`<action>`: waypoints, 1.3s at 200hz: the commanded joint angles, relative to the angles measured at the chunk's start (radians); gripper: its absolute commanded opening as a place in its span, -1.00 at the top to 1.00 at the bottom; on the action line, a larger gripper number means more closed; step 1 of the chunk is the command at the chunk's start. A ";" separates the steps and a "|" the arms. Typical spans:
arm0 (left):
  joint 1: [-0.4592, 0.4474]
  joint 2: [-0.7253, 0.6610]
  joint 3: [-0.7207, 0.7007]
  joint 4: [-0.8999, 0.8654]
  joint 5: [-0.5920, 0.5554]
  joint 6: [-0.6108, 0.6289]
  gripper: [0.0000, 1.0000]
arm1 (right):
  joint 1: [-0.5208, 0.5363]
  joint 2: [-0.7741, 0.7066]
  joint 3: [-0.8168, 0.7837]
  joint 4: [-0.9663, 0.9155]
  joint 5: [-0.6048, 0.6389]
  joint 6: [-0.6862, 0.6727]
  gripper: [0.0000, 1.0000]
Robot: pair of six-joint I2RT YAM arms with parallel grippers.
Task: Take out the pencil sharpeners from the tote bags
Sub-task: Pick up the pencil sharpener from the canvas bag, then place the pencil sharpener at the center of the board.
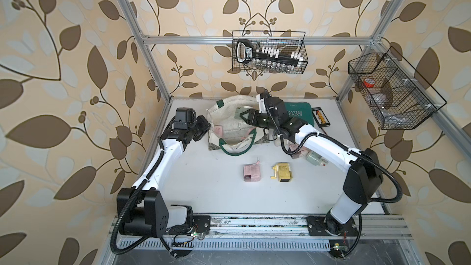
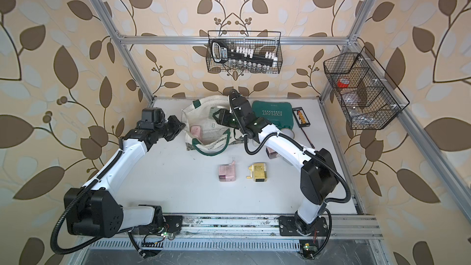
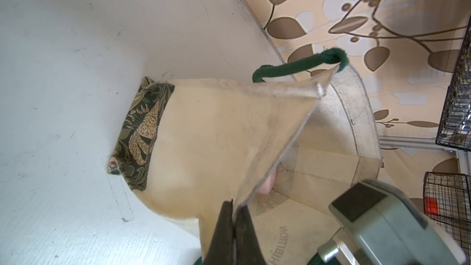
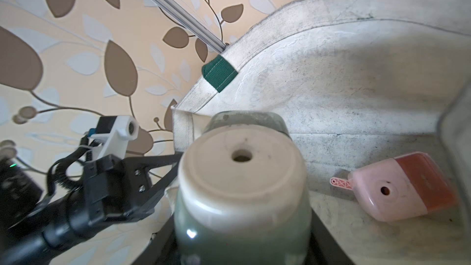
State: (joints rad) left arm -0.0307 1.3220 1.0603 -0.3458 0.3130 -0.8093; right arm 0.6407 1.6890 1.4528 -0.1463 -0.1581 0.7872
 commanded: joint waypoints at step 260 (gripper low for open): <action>0.077 0.342 0.330 -0.092 0.107 0.075 1.00 | 0.306 0.131 -0.370 0.295 -0.245 -0.017 0.13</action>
State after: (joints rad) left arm 0.0345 1.6806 1.4178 -0.3969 0.3946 -0.7631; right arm 0.9451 1.7496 1.0065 0.0792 -0.3641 0.7662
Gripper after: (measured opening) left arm 0.046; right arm 0.548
